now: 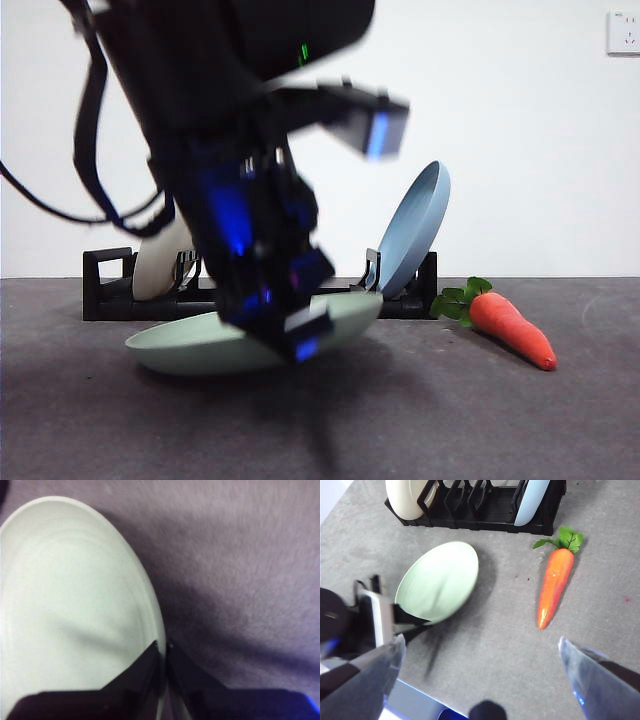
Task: Take the green plate from the plate rack,put the plate on the table,take the carrot from the table,put the carrot in the plate
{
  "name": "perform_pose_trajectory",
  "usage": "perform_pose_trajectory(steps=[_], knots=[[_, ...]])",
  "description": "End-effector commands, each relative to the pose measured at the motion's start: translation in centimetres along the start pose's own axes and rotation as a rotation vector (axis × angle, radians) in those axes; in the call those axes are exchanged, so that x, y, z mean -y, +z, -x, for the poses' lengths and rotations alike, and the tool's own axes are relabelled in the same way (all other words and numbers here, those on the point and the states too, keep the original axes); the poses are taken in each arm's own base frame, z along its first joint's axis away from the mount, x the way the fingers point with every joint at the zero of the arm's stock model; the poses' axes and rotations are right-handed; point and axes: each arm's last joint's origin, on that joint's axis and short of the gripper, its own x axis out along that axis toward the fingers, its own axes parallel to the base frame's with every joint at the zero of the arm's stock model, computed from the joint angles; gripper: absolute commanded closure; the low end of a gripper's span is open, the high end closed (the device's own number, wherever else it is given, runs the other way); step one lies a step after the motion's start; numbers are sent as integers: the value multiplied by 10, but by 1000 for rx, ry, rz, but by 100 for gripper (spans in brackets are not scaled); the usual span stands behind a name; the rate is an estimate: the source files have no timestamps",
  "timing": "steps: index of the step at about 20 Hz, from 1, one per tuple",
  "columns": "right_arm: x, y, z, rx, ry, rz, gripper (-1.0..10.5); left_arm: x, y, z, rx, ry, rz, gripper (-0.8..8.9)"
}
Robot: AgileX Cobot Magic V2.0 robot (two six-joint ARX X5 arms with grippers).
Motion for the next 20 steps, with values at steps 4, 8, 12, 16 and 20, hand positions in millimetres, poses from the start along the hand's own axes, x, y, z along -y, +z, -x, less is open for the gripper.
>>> perform_pose_trajectory(steps=[4,8,12,16,20], knots=[[3,3,-6,-19,3,-11,258,14,-7,-26,-62,-29,-60,813],[6,5,-12,-40,3,-22,258,14,-7,-26,-63,-30,-51,603],[13,11,-25,-58,3,-35,258,10,-3,-20,-49,-22,-16,520],[28,24,-55,-89,7,-42,259,-9,17,12,-2,-13,76,521],[47,35,-103,-153,-41,-44,259,-35,36,66,124,-62,230,521]])
